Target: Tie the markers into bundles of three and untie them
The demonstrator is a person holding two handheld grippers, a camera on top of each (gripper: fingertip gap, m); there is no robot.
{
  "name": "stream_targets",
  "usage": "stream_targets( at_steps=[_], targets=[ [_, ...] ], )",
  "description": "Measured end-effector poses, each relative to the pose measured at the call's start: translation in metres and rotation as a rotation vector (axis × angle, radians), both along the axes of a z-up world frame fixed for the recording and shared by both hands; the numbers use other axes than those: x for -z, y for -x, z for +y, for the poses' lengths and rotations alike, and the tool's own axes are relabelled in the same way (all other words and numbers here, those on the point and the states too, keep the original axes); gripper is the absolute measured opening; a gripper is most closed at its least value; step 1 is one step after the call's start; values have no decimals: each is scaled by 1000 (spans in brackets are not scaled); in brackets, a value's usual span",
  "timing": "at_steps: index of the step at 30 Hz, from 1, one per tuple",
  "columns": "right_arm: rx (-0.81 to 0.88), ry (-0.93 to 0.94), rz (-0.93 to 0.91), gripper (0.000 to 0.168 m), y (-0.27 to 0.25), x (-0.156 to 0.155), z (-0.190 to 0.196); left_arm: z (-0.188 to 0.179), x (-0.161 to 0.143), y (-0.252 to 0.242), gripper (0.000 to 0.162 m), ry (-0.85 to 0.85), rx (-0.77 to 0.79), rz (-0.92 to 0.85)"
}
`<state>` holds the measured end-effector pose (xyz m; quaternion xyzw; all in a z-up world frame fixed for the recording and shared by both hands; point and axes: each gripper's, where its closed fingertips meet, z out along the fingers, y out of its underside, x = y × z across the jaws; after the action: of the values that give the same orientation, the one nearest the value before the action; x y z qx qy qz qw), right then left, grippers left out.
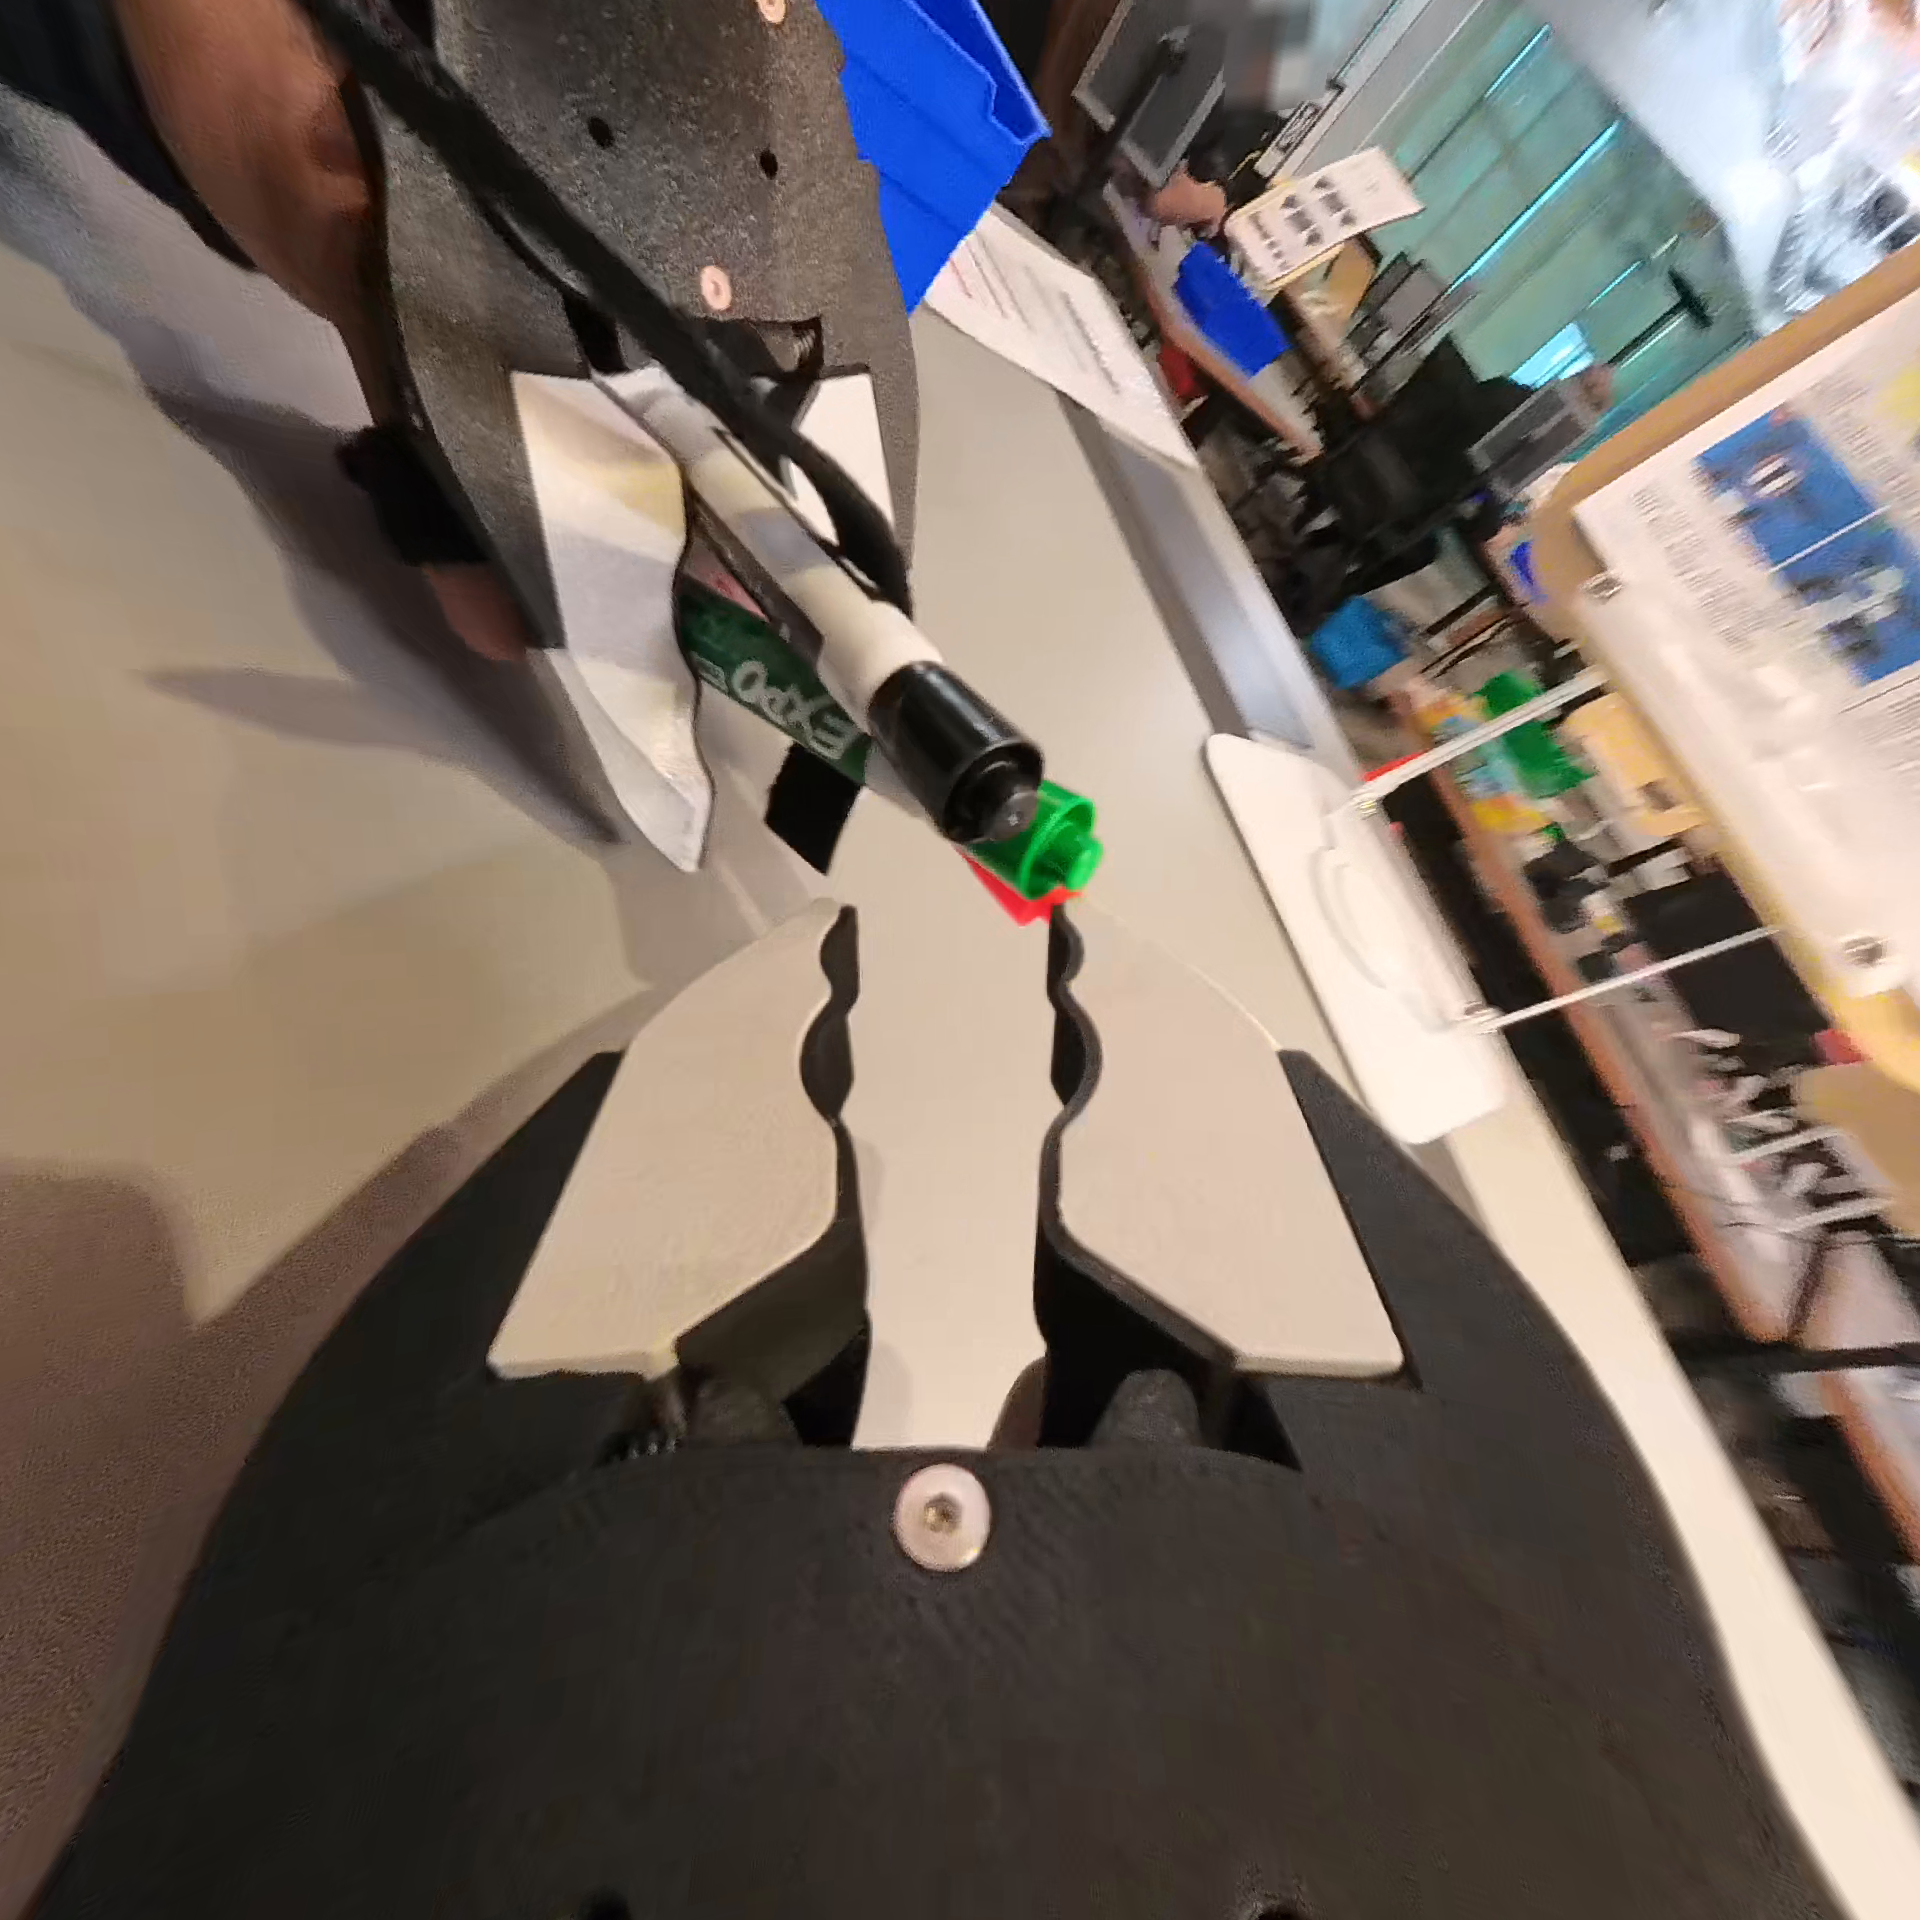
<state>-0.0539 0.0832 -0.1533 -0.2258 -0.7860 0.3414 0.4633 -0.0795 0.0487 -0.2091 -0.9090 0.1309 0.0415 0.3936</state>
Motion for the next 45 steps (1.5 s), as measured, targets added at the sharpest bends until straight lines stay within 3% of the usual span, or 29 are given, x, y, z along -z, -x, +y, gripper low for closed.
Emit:
stream_targets(
  at_steps=[5,15,19,24,27,31,41,45],
  targets=[
    [-42,-136,61,36,-8,-14,4,-4,7,6,45,46,-21,17],
    [-127,-289,88,48,-6,-15,-51,-1,6,4,45,35,27,202],
    [-150,-195,3,36,-2,-19,-59,0,7,-4,45,40,60,148],
    [-180,15,-216,3,2,-23,-53,-3,8,-4,45,71,95,114],
    [-222,111,-309,3,3,-28,-49,-5,6,-11,45,85,140,59],
    [-266,135,-412,22,4,-36,-40,-8,1,-17,45,127,207,-1],
    [-583,300,-642,32,-10,-57,-35,-14,-30,-26,45,257,455,-29],
    [-611,251,-666,56,-21,-56,-37,-5,-25,-27,45,325,467,-57]
  ],
)
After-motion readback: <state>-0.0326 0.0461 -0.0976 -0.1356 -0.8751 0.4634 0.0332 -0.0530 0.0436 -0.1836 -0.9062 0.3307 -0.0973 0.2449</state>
